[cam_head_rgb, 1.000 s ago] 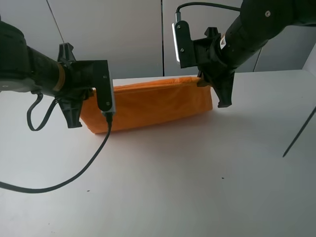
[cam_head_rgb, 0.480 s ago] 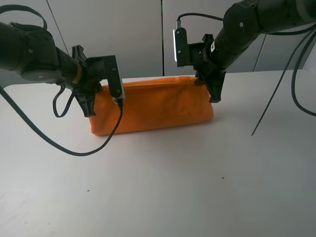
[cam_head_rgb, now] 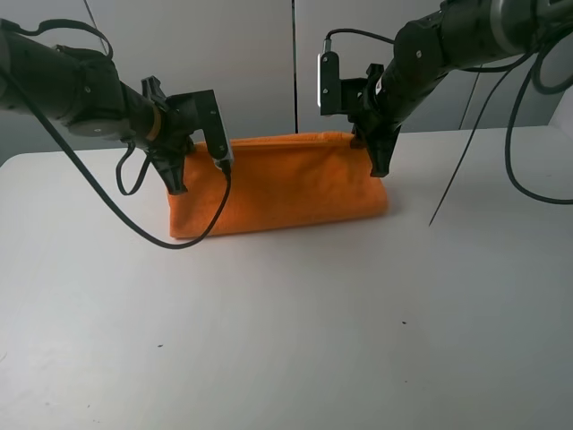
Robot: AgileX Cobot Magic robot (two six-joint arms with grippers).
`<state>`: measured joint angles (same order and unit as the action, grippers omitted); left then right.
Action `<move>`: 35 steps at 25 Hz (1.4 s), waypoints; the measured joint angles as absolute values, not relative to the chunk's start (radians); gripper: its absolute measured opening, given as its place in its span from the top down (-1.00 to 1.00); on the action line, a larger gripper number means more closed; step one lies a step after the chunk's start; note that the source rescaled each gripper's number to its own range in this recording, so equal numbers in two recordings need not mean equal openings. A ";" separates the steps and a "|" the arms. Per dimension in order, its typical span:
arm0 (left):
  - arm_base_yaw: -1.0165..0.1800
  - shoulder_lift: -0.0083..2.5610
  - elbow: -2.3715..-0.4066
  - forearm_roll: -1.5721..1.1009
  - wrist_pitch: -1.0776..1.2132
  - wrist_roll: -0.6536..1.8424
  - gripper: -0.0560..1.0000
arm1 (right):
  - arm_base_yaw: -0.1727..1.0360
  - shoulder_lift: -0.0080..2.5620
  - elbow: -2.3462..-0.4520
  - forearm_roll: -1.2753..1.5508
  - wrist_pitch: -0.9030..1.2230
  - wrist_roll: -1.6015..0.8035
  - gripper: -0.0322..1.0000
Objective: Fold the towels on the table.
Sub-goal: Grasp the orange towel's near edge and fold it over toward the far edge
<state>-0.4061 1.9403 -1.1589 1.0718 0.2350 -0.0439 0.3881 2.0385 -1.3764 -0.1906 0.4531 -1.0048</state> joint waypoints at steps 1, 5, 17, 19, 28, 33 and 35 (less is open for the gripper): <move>-0.404 1.954 -1.166 1.072 0.231 -0.045 0.89 | 0.388 2.048 -1.383 -0.191 0.453 -1.005 0.94; -0.390 1.998 -1.204 1.076 0.216 -0.057 0.89 | 0.380 2.080 -1.392 -0.189 0.436 -1.005 0.94; -0.380 2.104 -1.280 1.094 0.182 -0.089 0.89 | 0.358 2.144 -1.397 -0.191 0.382 -1.005 0.94; -0.380 2.120 -1.295 1.096 0.185 -0.092 0.89 | 0.359 2.157 -1.397 -0.191 0.377 -1.005 0.94; -0.363 2.189 -1.369 1.098 0.163 -0.094 0.89 | 0.347 2.188 -1.408 -0.198 0.339 -1.005 0.94; -0.358 2.207 -1.379 1.127 0.119 -0.094 0.89 | 0.337 2.188 -1.408 -0.198 0.334 -1.005 0.94; -0.354 2.209 -1.379 1.133 0.099 -0.094 0.89 | 0.333 2.188 -1.408 -0.201 0.334 -1.006 0.94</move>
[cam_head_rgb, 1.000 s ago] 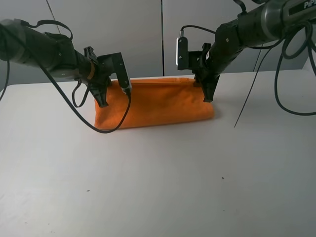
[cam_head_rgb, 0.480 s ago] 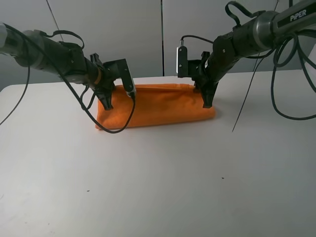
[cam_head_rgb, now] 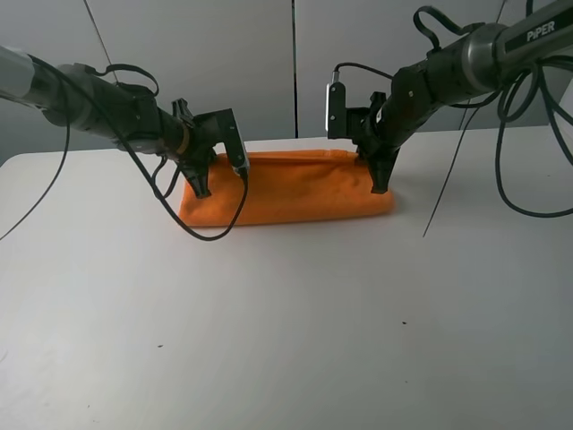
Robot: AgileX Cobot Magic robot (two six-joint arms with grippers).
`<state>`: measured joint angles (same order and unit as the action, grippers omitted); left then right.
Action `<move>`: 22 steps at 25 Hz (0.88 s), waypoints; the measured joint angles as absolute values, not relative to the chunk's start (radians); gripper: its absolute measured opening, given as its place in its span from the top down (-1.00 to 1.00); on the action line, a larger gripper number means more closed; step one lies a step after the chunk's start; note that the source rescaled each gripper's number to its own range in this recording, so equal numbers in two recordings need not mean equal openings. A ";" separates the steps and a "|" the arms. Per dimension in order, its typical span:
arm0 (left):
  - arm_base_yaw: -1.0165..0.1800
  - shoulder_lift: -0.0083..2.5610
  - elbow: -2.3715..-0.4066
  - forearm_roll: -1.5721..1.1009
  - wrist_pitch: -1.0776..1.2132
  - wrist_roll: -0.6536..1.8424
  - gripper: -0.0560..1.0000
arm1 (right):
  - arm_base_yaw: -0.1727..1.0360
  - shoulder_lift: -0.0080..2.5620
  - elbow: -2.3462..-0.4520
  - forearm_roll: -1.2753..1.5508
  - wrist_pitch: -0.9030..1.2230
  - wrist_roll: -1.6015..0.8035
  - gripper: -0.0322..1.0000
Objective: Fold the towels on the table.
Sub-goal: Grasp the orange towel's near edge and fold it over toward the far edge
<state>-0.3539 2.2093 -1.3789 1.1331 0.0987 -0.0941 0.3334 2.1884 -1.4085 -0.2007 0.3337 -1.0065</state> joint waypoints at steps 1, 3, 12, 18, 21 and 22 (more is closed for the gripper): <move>-0.348 2.209 -1.379 1.136 0.082 -0.094 0.89 | 0.331 2.188 -1.408 -0.201 0.334 -1.006 0.94; -0.345 2.209 -1.379 1.139 0.066 -0.094 0.89 | 0.329 2.188 -1.408 -0.201 0.334 -1.006 0.94; -0.321 2.212 -1.379 1.147 0.120 -0.094 0.44 | 0.310 2.191 -1.408 -0.225 0.367 -1.006 0.68; -0.317 2.212 -1.379 1.149 0.109 -0.094 -0.39 | 0.309 2.192 -1.408 -0.225 0.371 -1.006 -0.09; -0.319 2.210 -1.379 1.152 0.096 -0.094 -0.62 | 0.309 2.188 -1.408 -0.225 0.371 -1.002 -0.48; -0.319 2.205 -1.379 1.152 0.090 -0.094 -0.67 | 0.309 2.183 -1.408 -0.225 0.371 -1.002 -0.60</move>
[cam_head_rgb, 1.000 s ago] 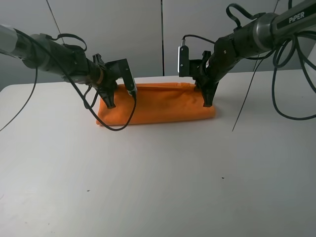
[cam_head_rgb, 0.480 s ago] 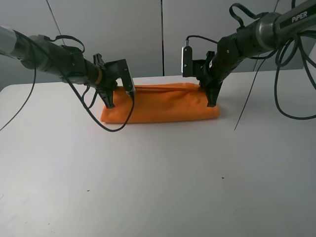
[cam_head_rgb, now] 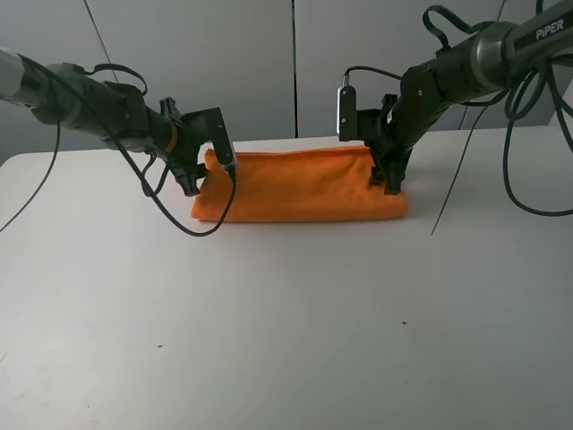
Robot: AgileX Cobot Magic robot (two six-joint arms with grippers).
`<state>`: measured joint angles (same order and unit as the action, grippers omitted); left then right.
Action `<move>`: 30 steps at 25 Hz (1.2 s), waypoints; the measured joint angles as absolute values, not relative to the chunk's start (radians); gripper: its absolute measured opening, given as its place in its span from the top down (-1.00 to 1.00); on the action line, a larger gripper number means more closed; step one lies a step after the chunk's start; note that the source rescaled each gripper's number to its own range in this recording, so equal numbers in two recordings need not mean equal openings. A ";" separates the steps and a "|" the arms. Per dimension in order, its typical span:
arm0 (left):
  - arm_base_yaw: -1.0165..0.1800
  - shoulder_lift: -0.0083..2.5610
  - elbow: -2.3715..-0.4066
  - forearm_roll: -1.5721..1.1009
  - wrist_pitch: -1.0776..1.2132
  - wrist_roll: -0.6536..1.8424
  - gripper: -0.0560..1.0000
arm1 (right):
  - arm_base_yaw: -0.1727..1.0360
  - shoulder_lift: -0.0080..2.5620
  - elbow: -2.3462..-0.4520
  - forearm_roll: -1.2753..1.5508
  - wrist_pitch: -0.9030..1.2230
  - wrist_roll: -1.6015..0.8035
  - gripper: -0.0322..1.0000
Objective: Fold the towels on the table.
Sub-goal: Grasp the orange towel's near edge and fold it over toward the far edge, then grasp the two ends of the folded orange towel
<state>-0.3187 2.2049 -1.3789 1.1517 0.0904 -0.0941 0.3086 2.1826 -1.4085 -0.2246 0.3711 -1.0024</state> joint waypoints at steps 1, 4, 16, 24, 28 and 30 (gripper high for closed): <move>-0.319 2.196 -1.379 1.152 0.088 -0.094 -0.72 | 0.309 2.174 -1.408 -0.225 0.371 -1.002 -0.69; -0.319 2.166 -1.379 1.121 0.088 -0.094 -0.87 | 0.309 2.136 -1.408 -0.225 0.376 -0.979 -0.86; -0.319 2.116 -1.381 0.428 0.258 -0.123 -0.99 | 0.309 2.010 -1.408 -0.120 0.628 -0.337 -0.96; -0.319 2.159 -1.534 0.094 0.561 -0.125 -0.99 | 0.134 2.010 -1.408 0.289 0.672 -0.338 -1.00; -0.319 2.225 -1.631 0.025 0.683 -0.125 -0.99 | 0.056 2.028 -1.408 0.427 0.722 -0.379 -1.00; -0.319 2.254 -1.654 0.015 0.717 -0.125 -0.99 | 0.052 2.050 -1.408 0.439 0.742 -0.384 -1.00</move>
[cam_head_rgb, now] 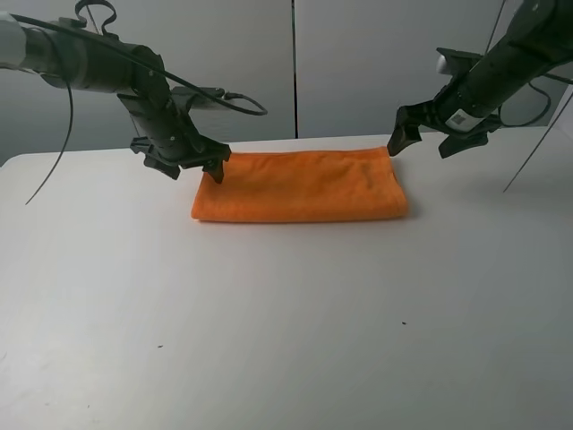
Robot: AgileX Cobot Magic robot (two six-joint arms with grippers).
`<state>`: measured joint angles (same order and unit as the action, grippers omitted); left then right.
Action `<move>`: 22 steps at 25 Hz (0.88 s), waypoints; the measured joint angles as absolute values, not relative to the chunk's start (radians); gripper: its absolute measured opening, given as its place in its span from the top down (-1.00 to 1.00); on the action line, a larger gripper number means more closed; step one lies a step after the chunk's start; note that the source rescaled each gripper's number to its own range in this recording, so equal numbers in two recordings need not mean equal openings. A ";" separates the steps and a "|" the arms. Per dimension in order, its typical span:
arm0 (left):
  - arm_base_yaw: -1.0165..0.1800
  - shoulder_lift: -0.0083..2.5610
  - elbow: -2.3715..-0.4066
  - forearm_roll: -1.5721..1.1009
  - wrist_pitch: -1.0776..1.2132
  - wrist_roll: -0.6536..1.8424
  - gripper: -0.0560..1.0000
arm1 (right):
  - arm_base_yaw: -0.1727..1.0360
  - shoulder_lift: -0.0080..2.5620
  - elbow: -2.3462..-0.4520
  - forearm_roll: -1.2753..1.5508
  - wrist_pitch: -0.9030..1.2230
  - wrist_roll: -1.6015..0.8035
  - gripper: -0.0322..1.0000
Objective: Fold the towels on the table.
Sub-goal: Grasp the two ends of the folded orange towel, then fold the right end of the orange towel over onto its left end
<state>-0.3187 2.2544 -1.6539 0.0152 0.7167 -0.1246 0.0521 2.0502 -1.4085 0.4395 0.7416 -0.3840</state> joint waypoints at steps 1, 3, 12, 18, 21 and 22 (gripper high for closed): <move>-0.319 2.264 -1.659 0.011 0.725 -0.125 -0.99 | 0.052 2.065 -1.408 0.453 0.746 -0.386 -1.00; -0.319 2.281 -1.660 0.000 0.733 -0.125 -0.99 | 0.052 2.095 -1.409 0.473 0.751 -0.386 -1.00; -0.319 2.319 -1.666 0.000 0.731 -0.125 -0.99 | 0.052 2.142 -1.421 0.560 0.743 -0.396 -1.00; -0.319 2.332 -1.669 0.000 0.728 -0.125 -0.99 | 0.052 2.171 -1.421 0.638 0.734 -0.435 -1.00; -0.319 2.334 -1.673 0.000 0.730 -0.125 -0.99 | 0.052 2.190 -1.421 0.640 0.734 -0.437 -1.00; -0.319 2.336 -1.674 0.000 0.730 -0.125 -0.99 | 0.052 2.192 -1.421 0.640 0.730 -0.437 -1.00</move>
<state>-0.3187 2.3365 -1.6737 0.0000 0.7299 -0.1249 0.0521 2.1918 -1.4214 0.6402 0.7298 -0.4373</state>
